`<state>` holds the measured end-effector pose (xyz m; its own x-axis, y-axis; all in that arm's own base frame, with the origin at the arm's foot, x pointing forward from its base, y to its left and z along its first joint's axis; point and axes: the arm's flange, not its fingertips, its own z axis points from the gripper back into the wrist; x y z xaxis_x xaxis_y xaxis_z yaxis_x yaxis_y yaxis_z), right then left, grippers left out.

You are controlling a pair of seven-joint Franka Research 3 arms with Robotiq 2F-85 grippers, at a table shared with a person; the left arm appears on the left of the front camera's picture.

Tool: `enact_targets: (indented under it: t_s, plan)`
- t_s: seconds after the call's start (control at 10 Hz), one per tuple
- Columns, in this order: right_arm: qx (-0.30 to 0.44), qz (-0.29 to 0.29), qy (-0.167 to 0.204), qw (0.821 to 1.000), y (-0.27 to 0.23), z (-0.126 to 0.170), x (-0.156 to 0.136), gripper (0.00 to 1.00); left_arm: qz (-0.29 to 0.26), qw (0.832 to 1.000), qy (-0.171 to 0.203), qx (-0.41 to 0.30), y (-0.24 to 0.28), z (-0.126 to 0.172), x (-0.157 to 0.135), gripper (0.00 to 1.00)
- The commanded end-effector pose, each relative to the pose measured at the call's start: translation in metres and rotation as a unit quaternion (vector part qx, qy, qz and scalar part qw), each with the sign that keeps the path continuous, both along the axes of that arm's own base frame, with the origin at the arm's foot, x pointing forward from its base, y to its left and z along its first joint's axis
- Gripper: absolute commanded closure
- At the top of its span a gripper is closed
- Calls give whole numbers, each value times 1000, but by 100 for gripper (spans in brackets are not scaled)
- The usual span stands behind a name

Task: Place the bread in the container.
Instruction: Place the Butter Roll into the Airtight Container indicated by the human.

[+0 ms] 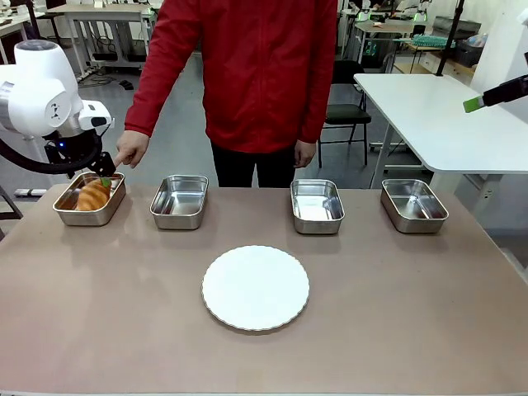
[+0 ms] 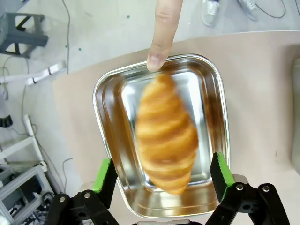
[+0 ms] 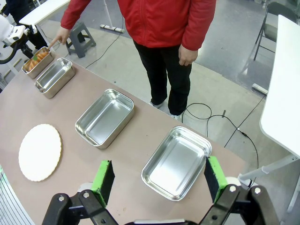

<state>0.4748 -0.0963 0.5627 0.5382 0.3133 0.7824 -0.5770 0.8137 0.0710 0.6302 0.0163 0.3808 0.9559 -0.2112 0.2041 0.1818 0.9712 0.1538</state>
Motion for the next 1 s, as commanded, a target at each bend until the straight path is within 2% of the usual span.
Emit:
enact_targets:
  t_s: [0.0, 0.2, 0.3, 0.4, 0.9]
  plan:
    - [8, 3, -4, 1000, -1, 0, -1, 0, -3, 1000, -6, -1, 4, 5, 0, 0]
    - [8, 3, -4, 1000, -1, 0, -1, 0, -6, 1000, -6, 2, 5, 7, -1, 0]
    - [8, 3, -4, 1000, -1, 0, -1, 0, 27, 999, -19, 8, 4, 12, -4, 0]
    - [8, 3, -4, 1000, -1, 0, -1, 0, 0, 1000, -2, 0, 0, 2, 0, 0]
    - [8, 3, -4, 1000, -1, 0, -1, 0, 0, 1000, -2, 0, 0, 2, 0, 0]
